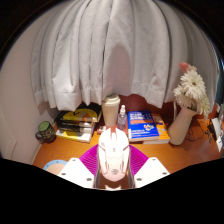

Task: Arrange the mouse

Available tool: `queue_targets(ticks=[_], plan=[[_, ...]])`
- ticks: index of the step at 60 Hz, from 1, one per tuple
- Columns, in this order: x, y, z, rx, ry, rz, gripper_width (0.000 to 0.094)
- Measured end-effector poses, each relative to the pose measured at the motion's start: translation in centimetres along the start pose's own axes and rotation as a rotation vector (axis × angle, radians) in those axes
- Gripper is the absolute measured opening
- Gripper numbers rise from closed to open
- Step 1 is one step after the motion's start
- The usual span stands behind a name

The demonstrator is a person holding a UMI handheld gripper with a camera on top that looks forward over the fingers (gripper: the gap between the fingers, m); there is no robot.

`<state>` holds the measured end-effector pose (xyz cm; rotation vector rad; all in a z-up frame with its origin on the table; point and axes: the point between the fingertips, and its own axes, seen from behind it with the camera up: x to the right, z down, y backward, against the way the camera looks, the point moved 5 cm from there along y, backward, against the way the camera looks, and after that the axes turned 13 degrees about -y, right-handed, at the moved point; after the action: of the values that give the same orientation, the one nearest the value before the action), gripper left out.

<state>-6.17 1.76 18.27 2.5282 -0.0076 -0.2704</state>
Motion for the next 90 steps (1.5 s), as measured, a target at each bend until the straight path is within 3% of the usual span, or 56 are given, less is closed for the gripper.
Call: queue_targets(ticks=[11,18,28,48,54,58,68,74,90], plan=[[-5.5,6.0,-6.8,0.136,-0.02,-0.08,0.04],[-9.9,7.5,-6.8,0.142,-0.008,-0.131,0.0397],[-15.4,5.9,0.1,0.057,0.01,-0.141,0.0395],[-17.7,-1.2,19.9,-0.241,0.038,-0.018,0.0395],[-17.2,-1.9,22.3,-0.271,0.041,0.012,0.0397],[-17.2,-2.1,22.3,-0.238,0.065,0.022,0.0401],[-17.4,-2.4,22.4,-0.257,0.032,0.036,0.054],[-17.4,-1.2,21.3,-0.275,0.006,0.038,0.0791],[-16.5,9.4,14.3,-0.138,-0.001,-0.03,0.0823]])
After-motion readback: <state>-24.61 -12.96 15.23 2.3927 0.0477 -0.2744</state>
